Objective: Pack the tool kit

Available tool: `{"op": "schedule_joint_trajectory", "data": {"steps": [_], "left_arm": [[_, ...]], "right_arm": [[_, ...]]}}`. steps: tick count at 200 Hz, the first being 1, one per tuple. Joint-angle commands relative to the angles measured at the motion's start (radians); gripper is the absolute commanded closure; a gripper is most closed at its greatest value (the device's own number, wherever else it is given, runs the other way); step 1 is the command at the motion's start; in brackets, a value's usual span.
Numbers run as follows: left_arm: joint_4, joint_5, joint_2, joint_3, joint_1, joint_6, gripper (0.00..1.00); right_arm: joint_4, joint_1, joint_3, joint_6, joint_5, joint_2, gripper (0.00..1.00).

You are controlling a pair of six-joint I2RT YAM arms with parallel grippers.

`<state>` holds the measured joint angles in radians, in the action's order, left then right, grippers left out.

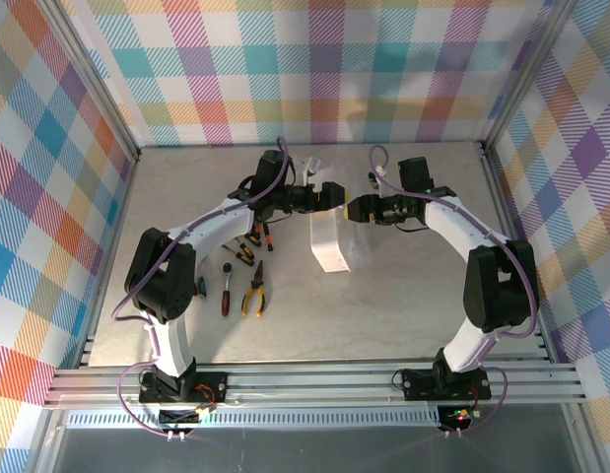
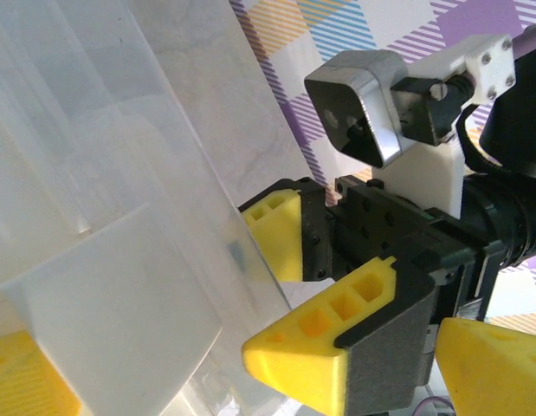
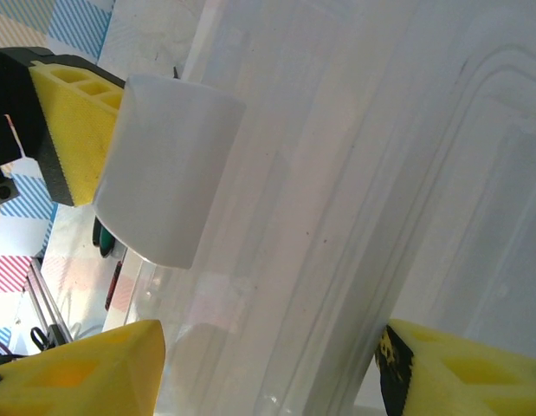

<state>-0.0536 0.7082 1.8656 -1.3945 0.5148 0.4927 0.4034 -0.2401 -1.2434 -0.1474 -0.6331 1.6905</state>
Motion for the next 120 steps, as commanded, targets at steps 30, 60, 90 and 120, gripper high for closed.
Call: {"op": "schedule_joint_trajectory", "data": {"steps": [30,60,90,120], "left_arm": [[0.103,-0.014,0.056,0.132,-0.040,-0.008,0.00],[0.106,-0.019,0.055,0.140,-0.051,-0.026,0.00],[0.112,-0.026,0.049,0.141,-0.061,-0.039,0.00],[0.116,-0.034,0.035,0.143,-0.068,-0.047,0.00]], "right_arm": [[0.080,-0.047,-0.125,0.023,0.007,0.019,0.35],[0.056,-0.050,-0.136,-0.029,0.135,0.022,0.36],[0.078,-0.020,-0.156,-0.049,0.239,0.005,0.35],[0.216,-0.016,-0.233,0.011,0.351,0.007,0.29]]}}
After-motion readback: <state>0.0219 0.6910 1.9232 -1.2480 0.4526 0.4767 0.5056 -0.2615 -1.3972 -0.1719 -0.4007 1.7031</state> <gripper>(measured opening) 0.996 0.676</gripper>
